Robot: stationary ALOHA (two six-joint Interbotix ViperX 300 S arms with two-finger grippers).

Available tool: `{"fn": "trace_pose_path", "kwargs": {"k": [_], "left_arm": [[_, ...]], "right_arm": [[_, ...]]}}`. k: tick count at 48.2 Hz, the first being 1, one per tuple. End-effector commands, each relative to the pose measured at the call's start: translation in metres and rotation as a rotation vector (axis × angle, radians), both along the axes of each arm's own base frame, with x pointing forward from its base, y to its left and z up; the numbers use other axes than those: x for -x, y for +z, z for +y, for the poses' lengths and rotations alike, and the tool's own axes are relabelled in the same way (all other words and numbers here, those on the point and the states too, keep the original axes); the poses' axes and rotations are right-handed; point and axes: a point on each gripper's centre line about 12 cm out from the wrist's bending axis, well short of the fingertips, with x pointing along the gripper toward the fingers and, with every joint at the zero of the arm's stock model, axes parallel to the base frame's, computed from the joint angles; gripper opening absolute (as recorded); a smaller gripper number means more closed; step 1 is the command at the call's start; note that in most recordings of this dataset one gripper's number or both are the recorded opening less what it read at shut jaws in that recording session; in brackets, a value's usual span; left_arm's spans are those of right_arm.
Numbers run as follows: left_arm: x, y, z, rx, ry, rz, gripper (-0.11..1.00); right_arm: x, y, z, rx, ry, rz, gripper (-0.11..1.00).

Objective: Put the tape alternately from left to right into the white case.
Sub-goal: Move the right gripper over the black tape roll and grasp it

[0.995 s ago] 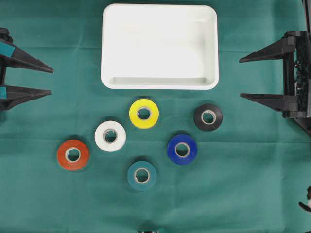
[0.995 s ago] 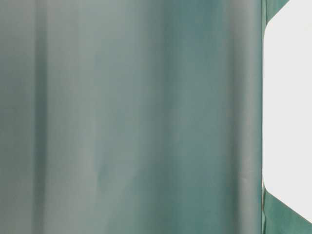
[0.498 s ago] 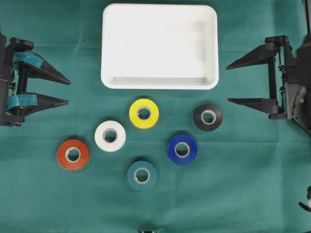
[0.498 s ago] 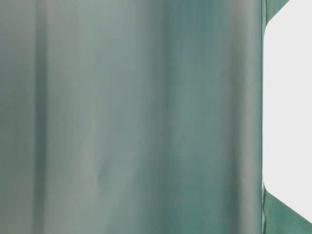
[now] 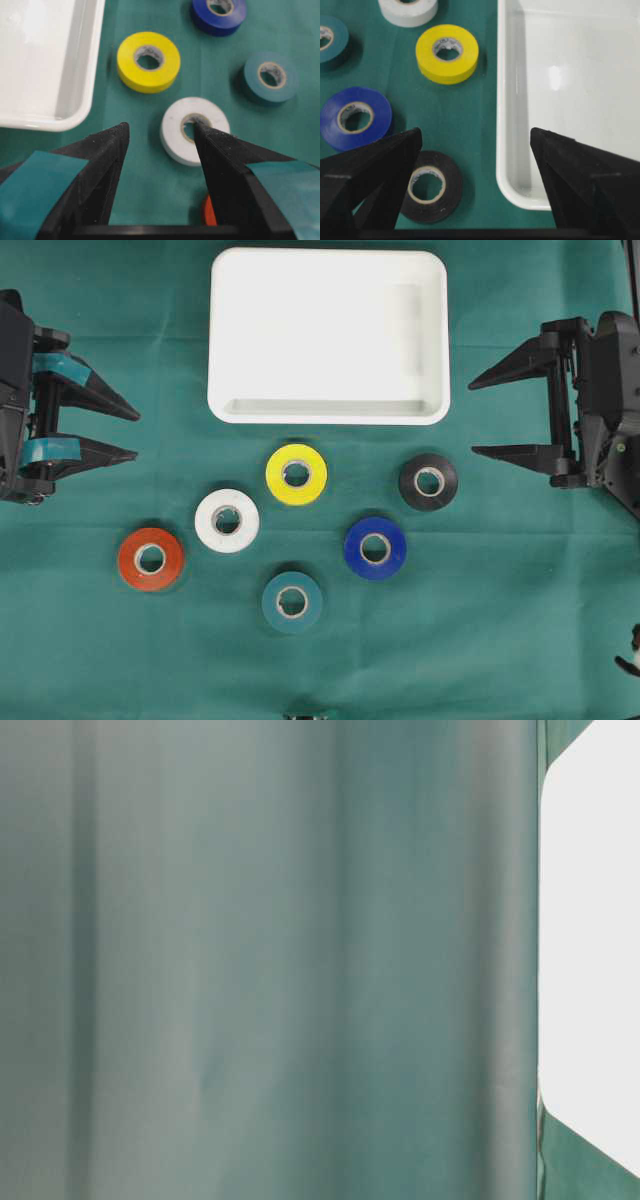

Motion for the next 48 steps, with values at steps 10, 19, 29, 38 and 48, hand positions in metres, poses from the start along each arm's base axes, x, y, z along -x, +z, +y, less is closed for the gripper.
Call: {"fn": "trace_pose_path", "kwargs": {"k": [10, 19, 29, 38, 48], "left_arm": [[-0.003, 0.010, -0.001, 0.006, -0.001, -0.027, 0.59], [-0.003, 0.009, -0.001, 0.006, -0.001, -0.035, 0.59], [-0.004, 0.009, -0.001, 0.007, 0.000, -0.044, 0.59], [-0.004, 0.009, -0.001, 0.007, 0.000, -0.044, 0.59], [-0.003, 0.007, -0.001, 0.007, 0.000, -0.049, 0.59]], "right_arm": [[-0.002, 0.006, 0.010, -0.005, 0.044, -0.024, 0.85], [-0.001, 0.002, 0.026, -0.007, 0.113, -0.046, 0.84], [0.001, -0.002, 0.027, -0.008, 0.119, -0.040, 0.84], [0.001, -0.008, 0.027, -0.007, 0.119, -0.020, 0.84], [-0.006, -0.031, 0.029, -0.003, 0.124, 0.066, 0.84]]}}
